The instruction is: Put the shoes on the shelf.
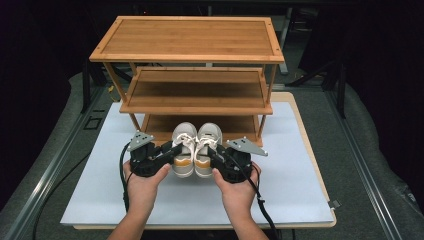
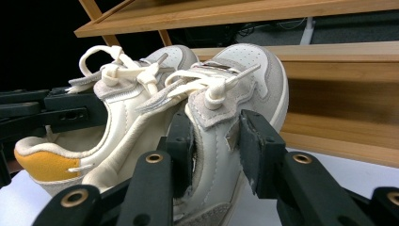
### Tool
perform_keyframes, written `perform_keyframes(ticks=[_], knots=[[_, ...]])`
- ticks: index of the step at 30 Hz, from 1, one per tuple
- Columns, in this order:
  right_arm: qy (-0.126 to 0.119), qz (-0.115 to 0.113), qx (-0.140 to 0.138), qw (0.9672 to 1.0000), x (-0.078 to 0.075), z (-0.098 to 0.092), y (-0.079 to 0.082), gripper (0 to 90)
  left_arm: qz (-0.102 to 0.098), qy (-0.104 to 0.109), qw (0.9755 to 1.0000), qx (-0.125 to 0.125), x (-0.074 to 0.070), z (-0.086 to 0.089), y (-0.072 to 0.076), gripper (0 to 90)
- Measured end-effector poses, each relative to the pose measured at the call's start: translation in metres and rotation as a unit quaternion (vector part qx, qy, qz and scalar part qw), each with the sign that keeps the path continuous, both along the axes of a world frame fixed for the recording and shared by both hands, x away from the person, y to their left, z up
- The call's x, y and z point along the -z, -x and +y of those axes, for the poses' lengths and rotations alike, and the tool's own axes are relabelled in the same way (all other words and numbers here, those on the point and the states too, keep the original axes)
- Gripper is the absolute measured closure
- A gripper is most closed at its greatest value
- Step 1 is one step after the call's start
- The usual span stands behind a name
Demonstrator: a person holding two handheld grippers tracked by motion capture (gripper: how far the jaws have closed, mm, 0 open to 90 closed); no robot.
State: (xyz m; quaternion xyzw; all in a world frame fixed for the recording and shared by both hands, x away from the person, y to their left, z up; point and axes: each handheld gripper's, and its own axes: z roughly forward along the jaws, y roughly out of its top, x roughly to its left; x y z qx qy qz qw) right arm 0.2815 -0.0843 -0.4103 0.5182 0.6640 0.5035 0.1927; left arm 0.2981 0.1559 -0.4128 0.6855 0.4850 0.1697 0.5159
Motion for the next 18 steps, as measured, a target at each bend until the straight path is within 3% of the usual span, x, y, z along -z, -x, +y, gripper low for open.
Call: perform_keyframes(ticks=[12,18], knots=[[0.006,-0.020,0.005,0.9998,-0.014,0.002,0.005,66.1,-0.015,-0.001,0.9999,0.005,-0.015,0.000,0.003,62.5],[0.010,-0.016,0.004,0.9998,-0.023,0.001,0.002,66.1,-0.011,-0.004,0.9999,0.006,-0.023,0.000,0.000,62.5]])
